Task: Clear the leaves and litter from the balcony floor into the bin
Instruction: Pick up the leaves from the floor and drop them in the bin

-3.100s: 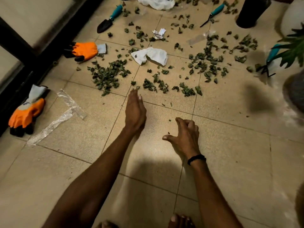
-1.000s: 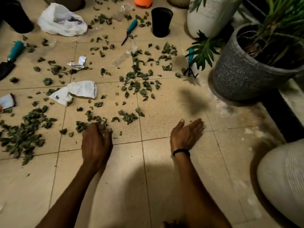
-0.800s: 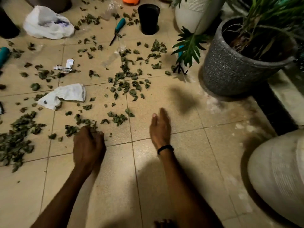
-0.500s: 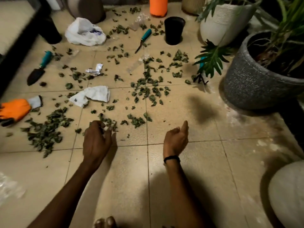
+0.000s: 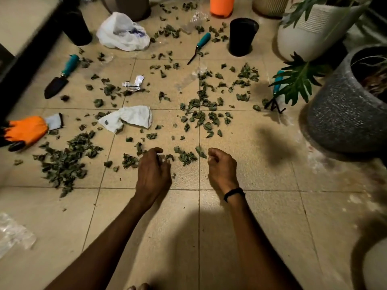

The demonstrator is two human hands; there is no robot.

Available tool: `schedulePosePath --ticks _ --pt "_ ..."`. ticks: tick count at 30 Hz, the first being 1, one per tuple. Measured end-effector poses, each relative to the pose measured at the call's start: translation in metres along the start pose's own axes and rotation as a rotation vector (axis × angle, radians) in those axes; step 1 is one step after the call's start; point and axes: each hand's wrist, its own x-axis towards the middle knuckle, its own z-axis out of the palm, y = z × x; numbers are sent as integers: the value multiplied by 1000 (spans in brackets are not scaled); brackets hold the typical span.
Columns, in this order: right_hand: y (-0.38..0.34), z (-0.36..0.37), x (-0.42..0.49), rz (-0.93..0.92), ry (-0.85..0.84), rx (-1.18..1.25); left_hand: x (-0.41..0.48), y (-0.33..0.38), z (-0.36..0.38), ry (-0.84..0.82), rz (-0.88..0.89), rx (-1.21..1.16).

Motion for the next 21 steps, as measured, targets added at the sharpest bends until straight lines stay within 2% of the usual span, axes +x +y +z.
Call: schedulePosePath --ticks 3,7,10,12,18,21 --pt "-6 5 9 -128 -21 -158 6 7 6 -58 3 -5" --pt "-12 23 18 -262 -175 -363 12 17 15 -175 -9 -7" --pt "-15 29 22 -314 -130 -475 16 24 23 -200 20 6" --pt "-19 24 21 -262 -87 -441 20 25 26 -203 24 15" --pt "-9 -31 9 84 144 -4 27 19 34 -240 73 126" --pt "5 -48 8 119 148 -97 27 19 38 -247 135 197"
